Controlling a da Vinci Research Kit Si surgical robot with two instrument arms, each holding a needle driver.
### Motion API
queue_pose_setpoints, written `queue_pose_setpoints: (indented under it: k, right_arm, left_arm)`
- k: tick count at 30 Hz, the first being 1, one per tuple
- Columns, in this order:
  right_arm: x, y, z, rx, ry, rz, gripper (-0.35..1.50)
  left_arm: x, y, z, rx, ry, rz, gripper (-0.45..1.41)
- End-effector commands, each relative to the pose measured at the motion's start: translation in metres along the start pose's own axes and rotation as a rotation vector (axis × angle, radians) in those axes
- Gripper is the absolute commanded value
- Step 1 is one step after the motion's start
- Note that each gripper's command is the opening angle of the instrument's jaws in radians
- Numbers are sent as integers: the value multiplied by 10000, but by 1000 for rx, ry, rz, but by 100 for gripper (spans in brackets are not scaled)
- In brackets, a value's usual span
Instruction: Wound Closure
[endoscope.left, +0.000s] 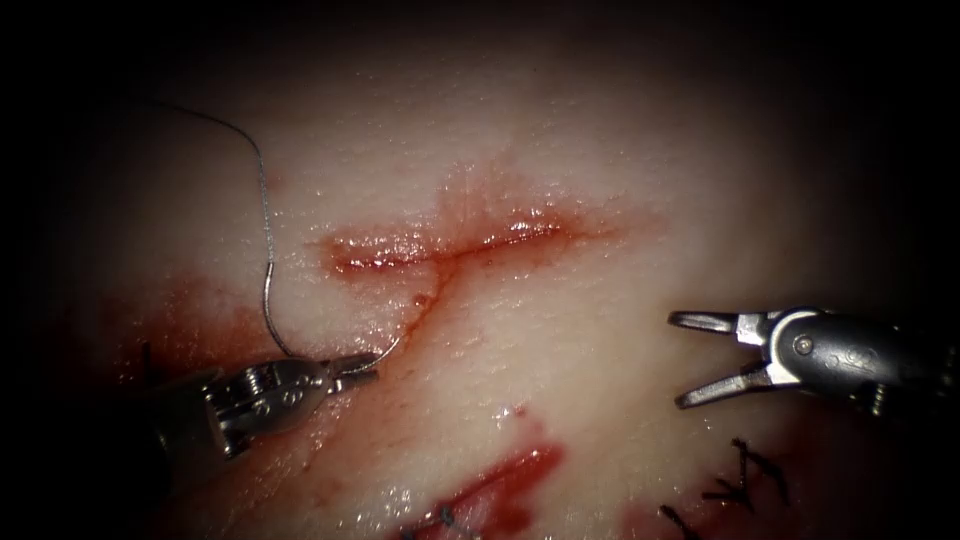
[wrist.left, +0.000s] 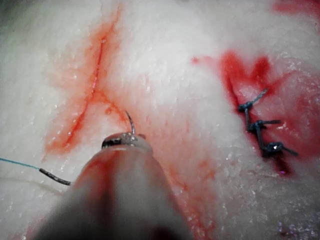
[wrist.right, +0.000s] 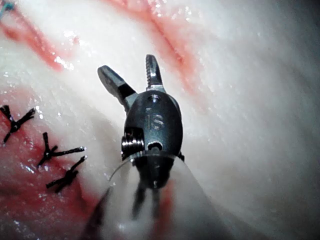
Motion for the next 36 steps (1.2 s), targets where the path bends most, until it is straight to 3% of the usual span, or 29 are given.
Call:
queue_pose_setpoints:
  k: [1,7,11,17,20,24,29,32,36]
  right_arm:
    - [-1,5,9,-2,3,0,94]
    - [0,7,8,-2,6,27,89]
    - [5,17,8,21,50,85,86]
    - [10,32,5,50,115,198,79]
    - [11,40,6,55,161,249,78]
    - [11,52,16,69,187,329,98]
    - [18,69,37,103,258,431,109]
    - [27,79,53,142,277,595,113]
    - [35,87,68,184,294,647,101]
  left_arm:
    - [3,-4,4,-8,19,36,-45]
    - [2,-12,-7,-41,97,210,-45]
    - [10,-28,-19,-48,215,350,-45]
    - [27,-43,-33,-89,456,462,-45]
    - [34,-44,-35,-105,527,512,-45]
    - [41,-43,-31,-145,617,562,-45]
    - [44,-45,-23,-157,690,643,-45]
    - [46,-46,-19,-146,720,676,-45]
    - [50,-46,-17,-116,747,704,-45]
